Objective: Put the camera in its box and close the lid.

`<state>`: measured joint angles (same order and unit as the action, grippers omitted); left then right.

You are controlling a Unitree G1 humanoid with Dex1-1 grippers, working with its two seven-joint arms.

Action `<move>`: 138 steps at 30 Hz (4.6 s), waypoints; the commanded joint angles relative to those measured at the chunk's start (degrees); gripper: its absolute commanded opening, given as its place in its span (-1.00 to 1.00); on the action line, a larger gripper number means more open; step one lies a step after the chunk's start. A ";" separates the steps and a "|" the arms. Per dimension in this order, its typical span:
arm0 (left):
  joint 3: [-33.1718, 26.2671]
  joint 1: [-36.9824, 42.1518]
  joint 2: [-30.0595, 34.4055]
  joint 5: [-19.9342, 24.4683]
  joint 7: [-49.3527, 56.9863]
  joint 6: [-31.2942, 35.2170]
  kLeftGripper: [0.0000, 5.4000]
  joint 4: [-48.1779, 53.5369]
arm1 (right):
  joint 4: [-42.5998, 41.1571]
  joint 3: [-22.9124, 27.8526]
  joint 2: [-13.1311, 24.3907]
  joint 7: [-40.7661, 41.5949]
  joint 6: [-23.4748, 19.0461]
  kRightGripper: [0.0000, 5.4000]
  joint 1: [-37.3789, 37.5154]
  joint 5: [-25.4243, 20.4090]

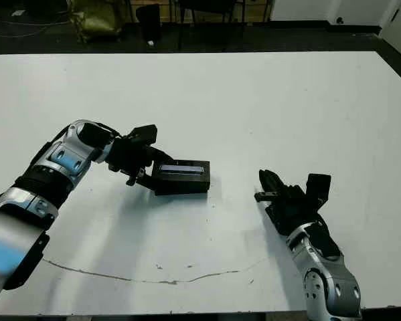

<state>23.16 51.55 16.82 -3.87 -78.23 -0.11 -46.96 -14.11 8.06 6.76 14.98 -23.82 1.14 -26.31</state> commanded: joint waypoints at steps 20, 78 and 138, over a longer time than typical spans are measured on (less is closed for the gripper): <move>3.42 -11.65 5.04 -2.20 4.22 8.48 -0.05 12.27 | 0.16 -1.68 -1.18 0.03 1.09 -1.00 1.50 0.14; 7.64 -9.02 2.83 -5.33 10.40 -3.25 0.99 7.86 | 0.55 -1.81 -1.32 3.29 3.91 -1.00 3.99 -1.97; -23.17 -34.16 -10.72 32.88 41.01 28.94 0.91 55.14 | 1.10 -2.20 -1.28 3.41 5.94 -1.00 5.53 -1.19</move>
<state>1.43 19.58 7.16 27.50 -40.38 26.28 5.93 -13.26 5.76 5.03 19.17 -17.29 5.69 -28.28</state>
